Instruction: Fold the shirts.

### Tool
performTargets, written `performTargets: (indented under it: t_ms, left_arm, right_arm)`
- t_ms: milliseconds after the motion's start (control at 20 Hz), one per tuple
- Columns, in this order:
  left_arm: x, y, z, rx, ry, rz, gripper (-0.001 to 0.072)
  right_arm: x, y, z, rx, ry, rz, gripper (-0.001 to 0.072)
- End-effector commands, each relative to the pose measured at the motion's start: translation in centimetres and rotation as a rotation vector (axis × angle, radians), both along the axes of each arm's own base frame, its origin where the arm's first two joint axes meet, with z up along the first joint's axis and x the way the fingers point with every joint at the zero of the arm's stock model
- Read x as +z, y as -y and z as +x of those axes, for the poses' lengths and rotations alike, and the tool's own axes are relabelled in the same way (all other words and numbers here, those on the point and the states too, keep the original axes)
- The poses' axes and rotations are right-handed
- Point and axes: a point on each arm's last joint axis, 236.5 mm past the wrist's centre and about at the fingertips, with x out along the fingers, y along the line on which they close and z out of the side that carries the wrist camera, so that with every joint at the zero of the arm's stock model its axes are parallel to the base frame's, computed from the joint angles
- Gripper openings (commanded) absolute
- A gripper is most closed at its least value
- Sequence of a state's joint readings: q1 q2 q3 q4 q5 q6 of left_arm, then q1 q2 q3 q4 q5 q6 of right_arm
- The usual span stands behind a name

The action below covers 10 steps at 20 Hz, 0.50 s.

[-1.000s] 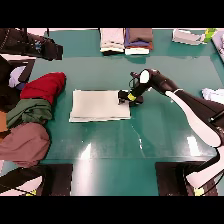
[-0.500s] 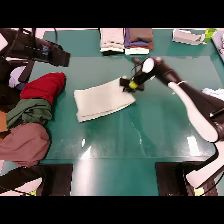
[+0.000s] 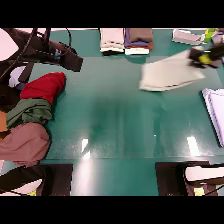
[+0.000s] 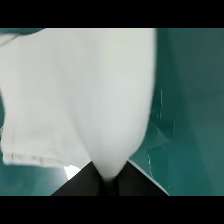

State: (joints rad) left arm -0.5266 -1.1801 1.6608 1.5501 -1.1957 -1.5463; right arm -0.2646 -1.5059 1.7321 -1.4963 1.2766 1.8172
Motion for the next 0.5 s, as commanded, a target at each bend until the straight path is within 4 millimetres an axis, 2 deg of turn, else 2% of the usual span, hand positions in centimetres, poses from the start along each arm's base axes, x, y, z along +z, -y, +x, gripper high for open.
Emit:
performTargets:
  t_ms: [0, 100, 200, 350, 450]
  left_arm:
    - [0.2, 0.4, 0.0, 0.023, -0.013, -0.044, 0.0023]
    - [0.2, 0.5, 0.0, 0.027, -0.016, -0.049, 0.0024]
    - [0.2, 0.5, 0.0, 0.027, -0.016, -0.049, 0.0023]
    - [0.2, 0.5, 0.0, 0.043, -0.026, -0.065, 0.0023]
    - [0.2, 0.5, 0.0, 0.042, -0.026, -0.065, 0.0023]
  right_arm:
    - [0.9, 10.7, -4.6, -0.206, 0.015, 0.005, 0.0024]
    - [0.5, 14.2, -6.3, -0.3, 0.036, 0.042, 0.0024]
    - [0.3, 16.8, -7.6, -0.374, 0.068, 0.077, 0.0024]
    - [1.4, 18.6, -8.1, -0.427, 0.134, 0.117, 0.0024]
    - [3.8, 19.3, -7.8, -0.435, 0.198, 0.111, 0.0024]
